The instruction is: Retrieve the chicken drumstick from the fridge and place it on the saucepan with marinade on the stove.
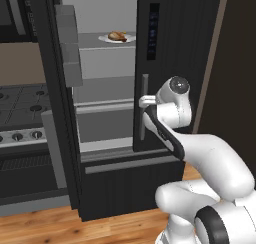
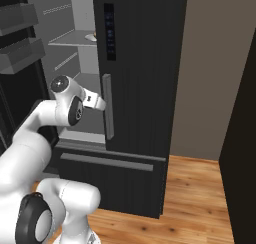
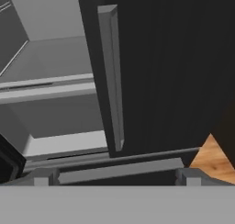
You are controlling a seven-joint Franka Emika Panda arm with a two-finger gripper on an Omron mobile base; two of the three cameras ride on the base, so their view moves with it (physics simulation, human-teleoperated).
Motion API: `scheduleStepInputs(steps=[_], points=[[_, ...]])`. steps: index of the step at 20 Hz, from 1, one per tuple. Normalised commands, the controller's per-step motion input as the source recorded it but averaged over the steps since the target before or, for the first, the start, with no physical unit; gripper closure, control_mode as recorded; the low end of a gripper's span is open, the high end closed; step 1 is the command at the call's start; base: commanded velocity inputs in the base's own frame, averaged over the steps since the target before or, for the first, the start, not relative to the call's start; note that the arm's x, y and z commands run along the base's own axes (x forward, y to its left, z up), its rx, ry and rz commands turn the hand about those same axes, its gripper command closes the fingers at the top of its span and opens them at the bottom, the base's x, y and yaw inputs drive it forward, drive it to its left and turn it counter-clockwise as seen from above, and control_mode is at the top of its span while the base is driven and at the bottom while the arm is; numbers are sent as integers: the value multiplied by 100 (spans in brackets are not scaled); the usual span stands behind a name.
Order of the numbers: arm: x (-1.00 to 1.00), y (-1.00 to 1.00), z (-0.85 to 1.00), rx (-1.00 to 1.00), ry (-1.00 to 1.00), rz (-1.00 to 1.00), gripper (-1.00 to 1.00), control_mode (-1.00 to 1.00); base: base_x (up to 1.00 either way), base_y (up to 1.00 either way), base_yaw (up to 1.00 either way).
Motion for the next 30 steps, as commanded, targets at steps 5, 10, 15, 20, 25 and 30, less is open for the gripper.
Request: scheduleStepInputs(steps=[5, 10, 15, 20, 25, 30], points=[[19, 0, -8, 0, 0, 1, -100, -100, 0, 0, 0], [26, 0, -5, 0, -1, 0, -100, -100, 0, 0, 0], [19, -14, -1, 0, 0, 0, -100, -100, 0, 0, 0], [19, -16, 0, 0, 0, 0, -100, -100, 0, 0, 0], [31, 0, -1, 0, 0, 0, -100, -100, 0, 0, 0], [27, 0, -8, 0, 0, 0, -100, -100, 0, 0, 0]])
